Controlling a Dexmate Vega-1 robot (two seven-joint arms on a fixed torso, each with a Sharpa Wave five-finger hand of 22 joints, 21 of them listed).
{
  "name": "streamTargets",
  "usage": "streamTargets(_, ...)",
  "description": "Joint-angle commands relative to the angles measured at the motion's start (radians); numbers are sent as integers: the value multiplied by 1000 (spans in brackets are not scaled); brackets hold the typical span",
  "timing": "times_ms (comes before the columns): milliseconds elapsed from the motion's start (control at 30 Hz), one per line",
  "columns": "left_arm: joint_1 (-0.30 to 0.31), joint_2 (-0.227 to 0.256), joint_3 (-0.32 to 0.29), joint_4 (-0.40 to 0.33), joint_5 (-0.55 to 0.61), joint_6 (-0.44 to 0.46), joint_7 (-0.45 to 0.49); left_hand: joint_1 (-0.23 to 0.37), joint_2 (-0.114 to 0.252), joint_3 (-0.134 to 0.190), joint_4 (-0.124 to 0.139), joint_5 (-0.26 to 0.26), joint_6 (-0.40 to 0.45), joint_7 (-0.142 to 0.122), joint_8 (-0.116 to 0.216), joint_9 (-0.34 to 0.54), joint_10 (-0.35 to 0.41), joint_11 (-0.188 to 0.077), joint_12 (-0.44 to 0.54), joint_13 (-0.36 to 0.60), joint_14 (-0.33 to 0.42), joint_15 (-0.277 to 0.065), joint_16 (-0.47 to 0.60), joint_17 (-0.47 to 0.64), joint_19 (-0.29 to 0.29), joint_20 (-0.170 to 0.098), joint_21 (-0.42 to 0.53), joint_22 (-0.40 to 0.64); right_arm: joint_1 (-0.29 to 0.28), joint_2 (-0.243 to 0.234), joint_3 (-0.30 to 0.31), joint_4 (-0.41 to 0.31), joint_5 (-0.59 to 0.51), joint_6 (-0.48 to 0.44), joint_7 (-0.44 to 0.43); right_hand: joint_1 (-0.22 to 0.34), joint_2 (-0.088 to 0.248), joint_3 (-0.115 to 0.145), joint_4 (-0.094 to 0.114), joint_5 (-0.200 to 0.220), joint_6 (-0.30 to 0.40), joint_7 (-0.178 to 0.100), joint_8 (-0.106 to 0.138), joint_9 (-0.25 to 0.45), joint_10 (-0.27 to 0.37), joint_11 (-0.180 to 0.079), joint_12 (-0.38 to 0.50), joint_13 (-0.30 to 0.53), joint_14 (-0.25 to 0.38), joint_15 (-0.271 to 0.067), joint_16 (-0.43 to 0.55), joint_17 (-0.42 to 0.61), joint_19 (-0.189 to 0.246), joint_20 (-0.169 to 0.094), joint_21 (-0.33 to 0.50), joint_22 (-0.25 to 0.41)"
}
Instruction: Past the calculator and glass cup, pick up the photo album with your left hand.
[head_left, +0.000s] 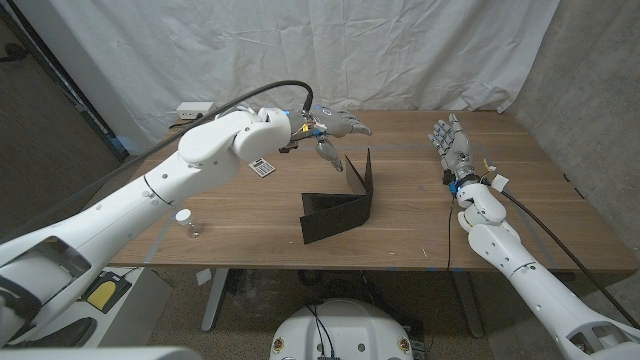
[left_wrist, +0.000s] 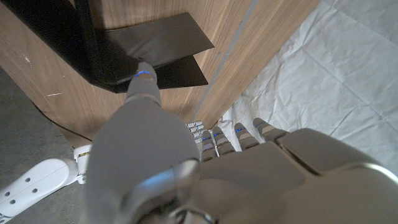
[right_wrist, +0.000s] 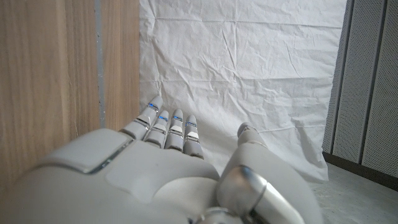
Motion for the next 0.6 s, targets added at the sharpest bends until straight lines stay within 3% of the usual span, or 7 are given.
streamTargets(33, 12, -4, 3, 5, 66, -44, 12, 15, -2, -8, -1, 5, -17, -3, -3, 6, -13, -4, -3, 1, -17, -94, -2, 2, -9, -85, 2, 1, 2, 6, -1, 4, 2, 2, 2, 7, -1, 2, -3, -1, 4, 3, -1, 4, 1, 3, 1, 2, 5, -2, 6, 5, 9, -23, -2, 5)
streamTargets(333, -4, -28, 16, 29, 74, -67, -18, 5, -6, -26, 7, 9, -75, -23, -11, 7, -56, 7, -5, 2, -39, -91, -1, 4, -35, -75, -3, 2, 0, 10, -3, 7, 3, 1, 0, 6, 0, 2, -3, -1, 3, 3, -1, 4, 2, 4, 2, 2, 7, 0, 6, 5, 10, -23, -4, 5)
streamTargets(600, -25, -52, 36, 56, 91, -92, -28, 7, -9, -37, 8, 14, -37, -34, 12, 7, -27, -1, 12, 2, -24, -92, 7, 3, -24, -58, 5, 2, -2, 13, -1, 6, 4, 6, -3, 6, 1, 2, -4, -1, 3, 2, -1, 4, 1, 4, 1, 2, 8, 1, 6, 5, 11, -22, -6, 5)
